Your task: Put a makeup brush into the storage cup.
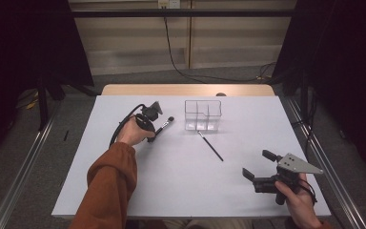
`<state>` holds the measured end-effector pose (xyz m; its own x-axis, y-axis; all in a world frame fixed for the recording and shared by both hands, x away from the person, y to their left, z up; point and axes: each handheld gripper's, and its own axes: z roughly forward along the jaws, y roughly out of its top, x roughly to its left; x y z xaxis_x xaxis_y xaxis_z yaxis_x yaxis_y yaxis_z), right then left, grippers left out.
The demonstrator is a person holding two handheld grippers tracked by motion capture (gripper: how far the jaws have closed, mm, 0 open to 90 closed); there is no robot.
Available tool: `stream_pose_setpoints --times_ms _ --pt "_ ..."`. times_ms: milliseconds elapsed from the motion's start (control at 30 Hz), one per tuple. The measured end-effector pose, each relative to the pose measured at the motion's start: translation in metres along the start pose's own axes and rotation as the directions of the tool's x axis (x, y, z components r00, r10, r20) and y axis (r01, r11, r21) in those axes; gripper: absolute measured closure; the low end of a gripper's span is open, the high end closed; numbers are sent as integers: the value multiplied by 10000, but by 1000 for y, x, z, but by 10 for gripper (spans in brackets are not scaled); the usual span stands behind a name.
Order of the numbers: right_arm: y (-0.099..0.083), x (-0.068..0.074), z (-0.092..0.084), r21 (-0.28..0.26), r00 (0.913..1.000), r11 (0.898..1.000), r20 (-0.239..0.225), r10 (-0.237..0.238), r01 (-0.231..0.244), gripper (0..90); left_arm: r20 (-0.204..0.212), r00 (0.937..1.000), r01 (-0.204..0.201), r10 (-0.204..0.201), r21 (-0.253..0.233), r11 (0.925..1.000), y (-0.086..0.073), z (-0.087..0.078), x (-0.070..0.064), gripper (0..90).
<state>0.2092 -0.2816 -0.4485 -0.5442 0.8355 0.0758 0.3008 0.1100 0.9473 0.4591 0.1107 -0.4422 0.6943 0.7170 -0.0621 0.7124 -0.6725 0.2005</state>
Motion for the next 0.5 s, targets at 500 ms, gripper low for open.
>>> stream_pose_setpoints --times_ms 500 --pt "0 0 0 -7 10000 10000 -20 -12 12 0 456 9964 789 -716 -1887 9789 -22 -15 11 800"
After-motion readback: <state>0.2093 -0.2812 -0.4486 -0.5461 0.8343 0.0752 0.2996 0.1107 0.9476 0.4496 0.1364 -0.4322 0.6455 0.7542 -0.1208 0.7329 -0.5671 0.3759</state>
